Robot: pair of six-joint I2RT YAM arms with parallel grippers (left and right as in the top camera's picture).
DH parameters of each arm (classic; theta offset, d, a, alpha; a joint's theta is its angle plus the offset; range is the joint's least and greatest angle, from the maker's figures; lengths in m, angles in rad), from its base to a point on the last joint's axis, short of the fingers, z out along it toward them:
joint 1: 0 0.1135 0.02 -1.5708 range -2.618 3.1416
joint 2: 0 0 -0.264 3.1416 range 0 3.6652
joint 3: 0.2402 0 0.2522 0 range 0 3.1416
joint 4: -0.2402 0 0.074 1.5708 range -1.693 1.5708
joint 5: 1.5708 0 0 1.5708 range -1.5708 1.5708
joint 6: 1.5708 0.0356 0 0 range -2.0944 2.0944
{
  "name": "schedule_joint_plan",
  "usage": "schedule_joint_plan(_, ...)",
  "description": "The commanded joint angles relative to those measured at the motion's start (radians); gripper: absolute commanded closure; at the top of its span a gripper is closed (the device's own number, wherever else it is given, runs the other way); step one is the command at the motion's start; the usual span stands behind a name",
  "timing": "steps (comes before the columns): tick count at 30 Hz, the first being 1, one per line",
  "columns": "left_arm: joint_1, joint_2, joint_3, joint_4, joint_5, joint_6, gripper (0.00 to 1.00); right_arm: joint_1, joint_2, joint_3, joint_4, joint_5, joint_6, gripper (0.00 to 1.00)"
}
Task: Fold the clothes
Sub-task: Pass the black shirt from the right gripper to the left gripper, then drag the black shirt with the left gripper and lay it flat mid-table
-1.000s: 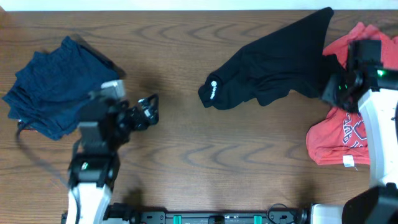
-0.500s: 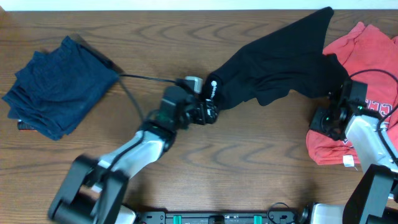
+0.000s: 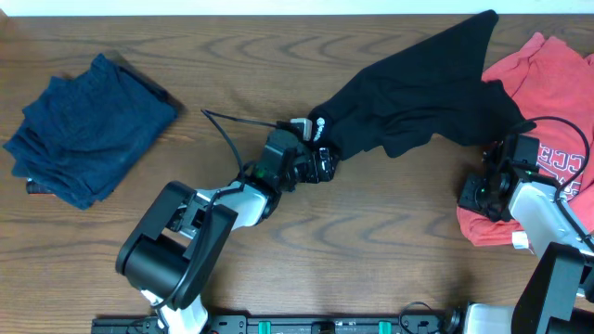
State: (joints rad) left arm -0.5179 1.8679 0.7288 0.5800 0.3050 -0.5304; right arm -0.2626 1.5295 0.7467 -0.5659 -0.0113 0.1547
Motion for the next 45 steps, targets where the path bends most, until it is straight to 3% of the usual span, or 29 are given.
schedule_joint_plan(1, 0.001, 0.042, 0.018, -0.003, -0.128, -0.010, 0.13, -0.008, -0.009, -0.003, -0.007, 0.061, -0.009, 0.66)
schedule_joint_plan(5, 0.002, 0.084, 0.042, 0.015, -0.227, -0.010, 0.28, -0.035, -0.009, -0.003, -0.045, 0.198, 0.107, 0.77)
schedule_joint_plan(10, 0.013, 0.107, 0.080, 0.066, -0.300, -0.010, 0.50, -0.157, -0.009, -0.003, -0.109, 0.347, 0.266, 0.70)
schedule_joint_plan(14, 0.035, 0.107, 0.105, 0.110, -0.325, -0.009, 0.64, -0.281, -0.010, -0.003, -0.125, 0.323, 0.301, 0.69)
schedule_joint_plan(17, 0.055, 0.107, 0.128, 0.111, -0.325, -0.009, 0.93, -0.341, -0.016, 0.004, -0.126, 0.248, 0.251, 0.68)
schedule_joint_plan(21, 0.101, 0.099, 0.153, 0.110, -0.324, 0.006, 0.94, -0.359, -0.050, 0.031, -0.130, 0.090, 0.170, 0.65)
schedule_joint_plan(27, 0.277, 0.050, 0.266, 0.105, -0.299, 0.010, 0.94, -0.358, -0.180, 0.112, -0.157, -0.111, 0.064, 0.57)
schedule_joint_plan(32, 0.428, 0.026, 0.481, -0.072, -0.200, 0.013, 0.94, -0.358, -0.284, 0.134, -0.149, -0.178, 0.046, 0.53)
schedule_joint_plan(33, 0.445, 0.026, 0.523, -0.126, -0.172, 0.013, 0.64, -0.357, -0.296, 0.134, -0.150, -0.178, 0.046, 0.52)
schedule_joint_plan(34, 0.457, 0.026, 0.556, -0.181, -0.144, 0.013, 0.24, -0.357, -0.303, 0.134, -0.153, -0.181, 0.045, 0.52)
schedule_joint_plan(35, 0.466, 0.026, 0.587, -0.246, -0.097, 0.014, 0.02, -0.355, -0.305, 0.134, -0.158, -0.181, 0.045, 0.52)
schedule_joint_plan(40, 0.447, 0.026, 0.623, -0.578, 0.224, 0.012, 0.02, -0.326, -0.301, 0.133, -0.170, -0.184, 0.027, 0.51)
schedule_joint_plan(45, 0.332, 0.032, 0.609, -0.972, 0.198, 0.023, 0.02, -0.306, -0.301, 0.133, -0.168, -0.184, 0.022, 0.51)
